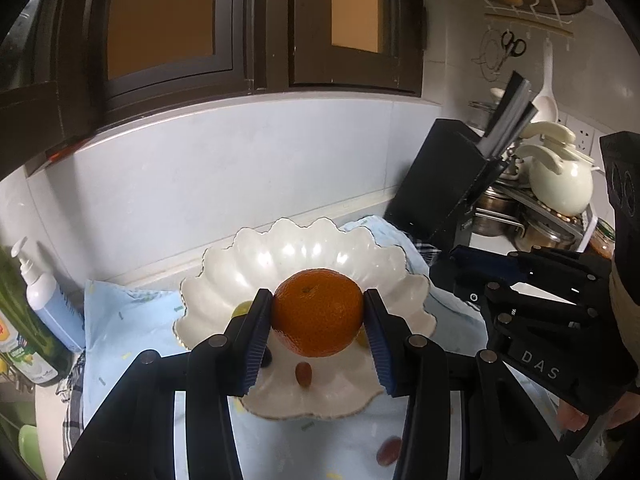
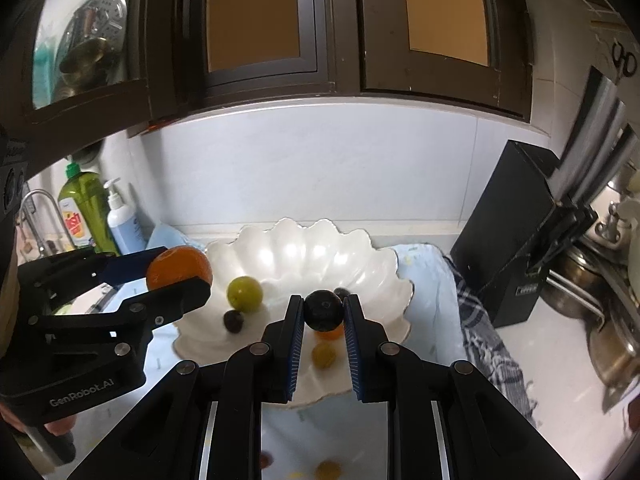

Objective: Organize fruits
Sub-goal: 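Carry the orange with the left tool while the right carries the plum to the bowl, then open the left gripper over the bowl while the right gripper releases the plum, then raise both open tools from the bowl back over the cloth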

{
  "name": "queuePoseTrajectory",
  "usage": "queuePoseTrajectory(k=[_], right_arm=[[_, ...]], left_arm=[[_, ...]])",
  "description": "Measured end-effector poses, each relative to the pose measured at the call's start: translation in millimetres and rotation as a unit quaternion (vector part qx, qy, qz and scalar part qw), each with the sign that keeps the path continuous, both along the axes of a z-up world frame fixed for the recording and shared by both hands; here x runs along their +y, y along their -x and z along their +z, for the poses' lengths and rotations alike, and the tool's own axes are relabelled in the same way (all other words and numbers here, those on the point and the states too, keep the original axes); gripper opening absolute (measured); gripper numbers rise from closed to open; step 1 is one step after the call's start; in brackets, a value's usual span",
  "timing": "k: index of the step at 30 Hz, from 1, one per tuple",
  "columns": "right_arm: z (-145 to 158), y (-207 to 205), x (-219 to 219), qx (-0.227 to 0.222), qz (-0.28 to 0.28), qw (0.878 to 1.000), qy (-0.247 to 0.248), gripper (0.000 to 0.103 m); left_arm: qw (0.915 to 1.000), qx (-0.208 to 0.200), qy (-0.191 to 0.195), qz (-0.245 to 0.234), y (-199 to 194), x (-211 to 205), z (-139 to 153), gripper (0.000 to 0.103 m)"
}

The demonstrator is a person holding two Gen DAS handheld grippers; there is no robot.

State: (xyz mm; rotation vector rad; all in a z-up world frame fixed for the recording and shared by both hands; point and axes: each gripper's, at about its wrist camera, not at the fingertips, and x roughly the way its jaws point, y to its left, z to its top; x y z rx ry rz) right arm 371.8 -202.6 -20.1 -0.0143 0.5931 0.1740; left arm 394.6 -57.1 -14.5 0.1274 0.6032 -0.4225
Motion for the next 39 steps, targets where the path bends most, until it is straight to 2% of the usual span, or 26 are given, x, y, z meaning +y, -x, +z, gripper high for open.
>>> queuePoseTrajectory(k=[7,21,35,36,37,38,39], right_arm=[[-10,-37,-7,0.026,0.007,1.0,0.004,0.021],[-46,-98,-14,0.082,0.017,0.996,0.022,0.021],[-70,-118,-16,0.124,0.019,0.992,0.018,0.023],[-70,-118,-16,0.125,0.02,0.992,0.018,0.023],[-70,-119,-16,0.126,0.019,0.992,0.016,0.027],[-71,-119,-17,0.127,0.019,0.992,0.014,0.035],[-70,-119,-18,0.126,0.018,0.992,0.012,0.036]], left_arm=[[0.9996,0.023,-0.005,0.014,-31,-4,-8,0.045],[0.995,0.092,-0.031,0.024,-89,-21,-47,0.045],[0.9876,0.139,-0.065,0.032,-112,-32,-73,0.047],[0.9875,0.139,-0.066,0.033,-112,-32,-74,0.051],[0.988,0.135,-0.066,0.036,-111,-31,-72,0.058],[0.9887,0.129,-0.067,0.039,-110,-30,-70,0.061],[0.9895,0.121,-0.067,0.04,-108,-30,-67,0.064]])
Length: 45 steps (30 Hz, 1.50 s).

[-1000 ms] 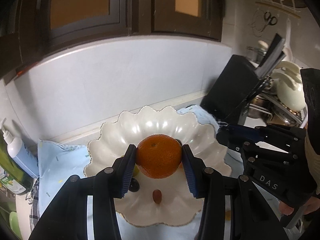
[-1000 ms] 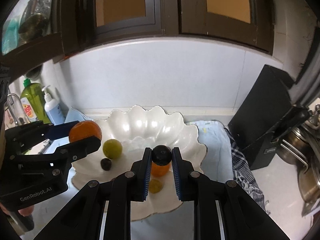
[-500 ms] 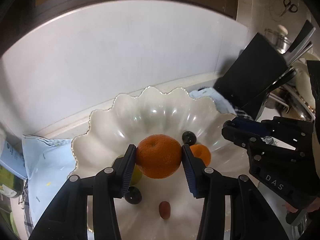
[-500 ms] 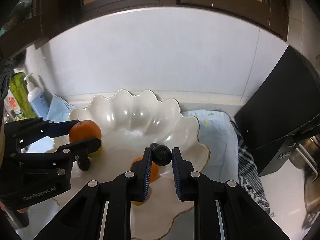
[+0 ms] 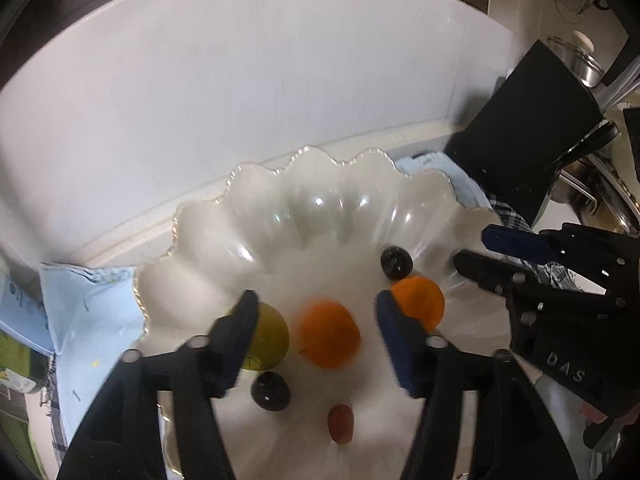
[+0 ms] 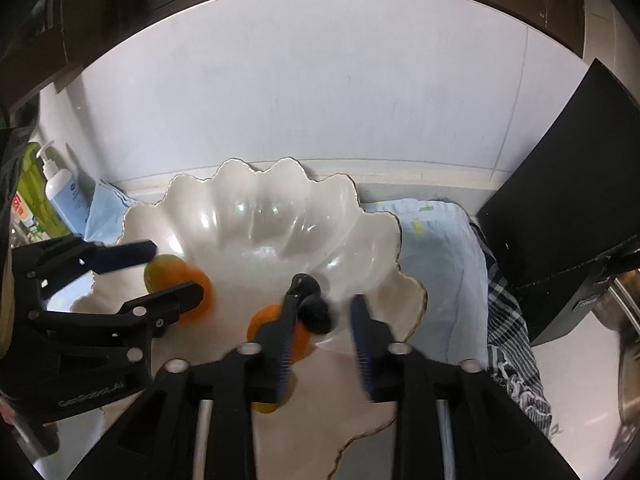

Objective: Organize fruits
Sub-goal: 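Raise both open tools from the bowl back over the cloth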

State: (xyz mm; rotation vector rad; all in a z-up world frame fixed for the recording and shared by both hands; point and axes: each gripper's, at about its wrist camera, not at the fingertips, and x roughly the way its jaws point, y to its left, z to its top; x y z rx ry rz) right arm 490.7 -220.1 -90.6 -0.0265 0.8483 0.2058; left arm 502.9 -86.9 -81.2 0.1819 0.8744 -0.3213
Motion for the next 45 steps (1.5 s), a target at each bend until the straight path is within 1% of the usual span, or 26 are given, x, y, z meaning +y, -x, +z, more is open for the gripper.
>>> queuePoseTrajectory(k=[3,6,10,14,21,26,28,30,34,38,45], right_arm=[[3,3,-2,-0.005,-0.007,1.0,0.001,0.036],[10,8,-4,-0.014,-0.012,1.0,-0.004,0.036],[22,19,-4,-0.033,-0.016,0.999,0.005,0.036],[35,34,-2,-0.052,-0.01,0.999,0.006,0.036],[58,65,-3,-0.086,-0.009,0.996,-0.004,0.036],[75,88,-4,-0.111,-0.011,0.994,-0.01,0.036],[79,96,-5,-0.118,-0.013,0.993,-0.011,0.036],[82,105,-5,-0.125,-0.013,0.992,-0.01,0.036],[86,121,-6,-0.135,-0.011,0.991,-0.008,0.036],[90,136,-6,-0.142,-0.01,0.99,-0.007,0.036],[92,159,-1,-0.154,-0.009,0.988,0.0,0.036]], left_arm=[[0.9999,-0.013,-0.007,0.006,2,1,7,0.064],[0.9995,-0.026,-0.012,0.014,6,5,15,0.068],[0.9987,-0.043,-0.016,0.022,17,10,27,0.072],[0.998,-0.059,-0.011,0.021,30,14,40,0.074],[0.9946,-0.101,-0.008,0.021,59,17,66,0.082],[0.9921,-0.124,-0.006,0.017,78,19,81,0.084],[0.9914,-0.13,-0.003,0.016,86,20,86,0.085],[0.9906,-0.136,-0.006,0.012,95,21,90,0.085],[0.9876,-0.156,-0.016,0.002,115,20,97,0.088],[0.9861,-0.166,-0.013,-0.004,131,23,100,0.088],[0.9866,-0.163,-0.003,-0.007,152,29,101,0.088]])
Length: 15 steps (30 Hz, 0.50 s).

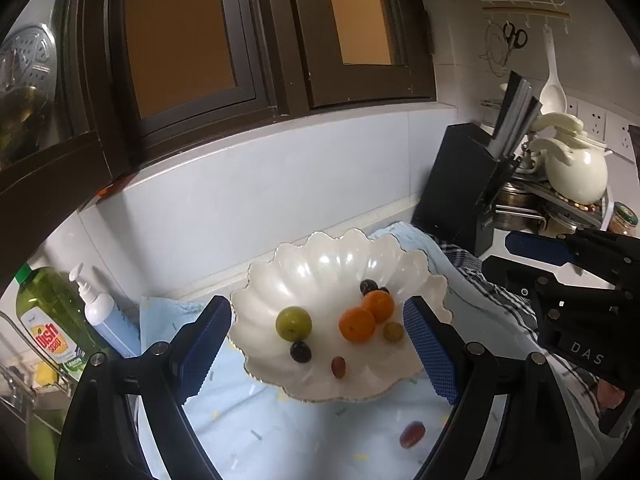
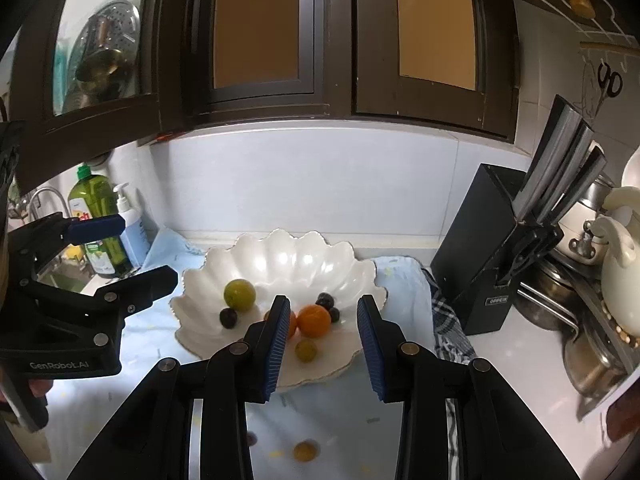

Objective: Organize fruits
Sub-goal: 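Raise both open tools from the bowl back over the cloth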

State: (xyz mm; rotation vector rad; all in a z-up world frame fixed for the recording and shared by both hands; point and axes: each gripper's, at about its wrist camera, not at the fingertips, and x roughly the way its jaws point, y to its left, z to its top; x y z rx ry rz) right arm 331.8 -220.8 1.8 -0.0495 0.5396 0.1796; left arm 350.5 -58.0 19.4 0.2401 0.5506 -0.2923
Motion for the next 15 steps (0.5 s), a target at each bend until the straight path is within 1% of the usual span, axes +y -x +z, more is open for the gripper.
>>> queuePoseTrajectory(k=[10,15], right_arm=[[-11,26,5,0.015,0.006,1.0,0.003,0.036],[-18,40,5,0.011,0.002,1.0,0.007,0.036]], left_arm=[[0.9999,0.006,0.013,0.003,32,10,-7,0.088],[0.9999,0.013,0.005,-0.004,46,11,-12,0.088]])
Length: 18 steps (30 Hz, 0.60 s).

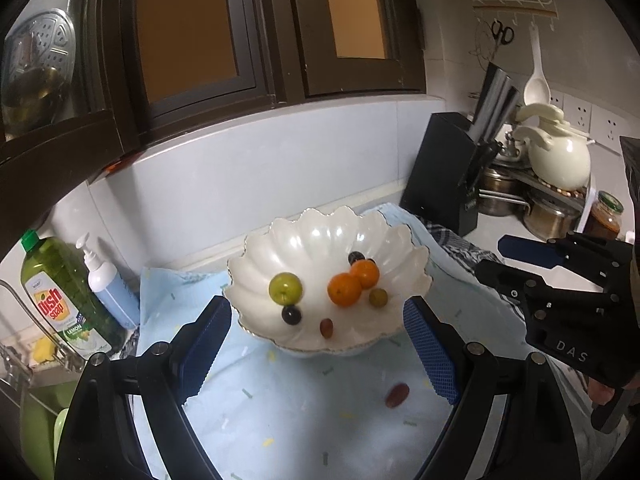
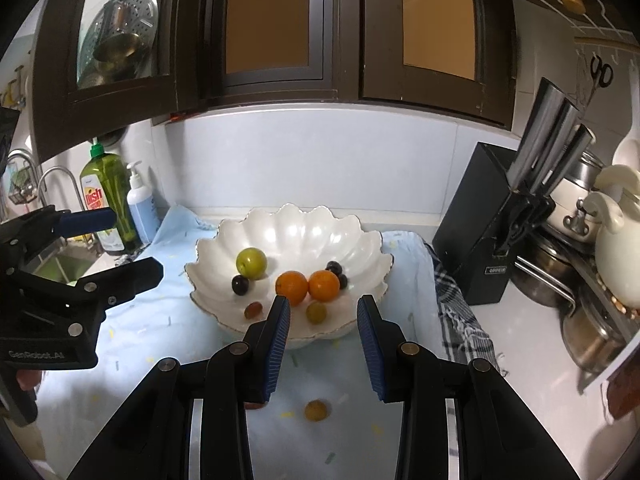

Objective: Organize fruits
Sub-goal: 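Raise both open tools from the bowl back over the cloth, then grasp the last yellow fruit with the right gripper while the left grasps the red date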

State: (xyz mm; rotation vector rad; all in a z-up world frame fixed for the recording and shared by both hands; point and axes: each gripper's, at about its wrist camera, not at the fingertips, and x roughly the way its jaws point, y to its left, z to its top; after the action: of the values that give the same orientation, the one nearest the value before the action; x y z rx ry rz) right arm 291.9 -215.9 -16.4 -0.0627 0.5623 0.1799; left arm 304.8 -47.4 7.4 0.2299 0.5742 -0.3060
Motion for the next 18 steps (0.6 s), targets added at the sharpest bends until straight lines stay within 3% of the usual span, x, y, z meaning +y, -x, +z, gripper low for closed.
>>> queuePoseTrajectory(k=[8,18], right_arm=[[-7,17,3,0.0,0.012,1.0,0.007,0.036],[-36,27,5,0.033,0.022,0.999,0.014,0.036]], left_arm=[[0.9997,0.02,-0.004,-0.01,16,-2,-16,0.088],[0.9988,0.041,-0.001,-0.027,29,-7,-43,0.088]])
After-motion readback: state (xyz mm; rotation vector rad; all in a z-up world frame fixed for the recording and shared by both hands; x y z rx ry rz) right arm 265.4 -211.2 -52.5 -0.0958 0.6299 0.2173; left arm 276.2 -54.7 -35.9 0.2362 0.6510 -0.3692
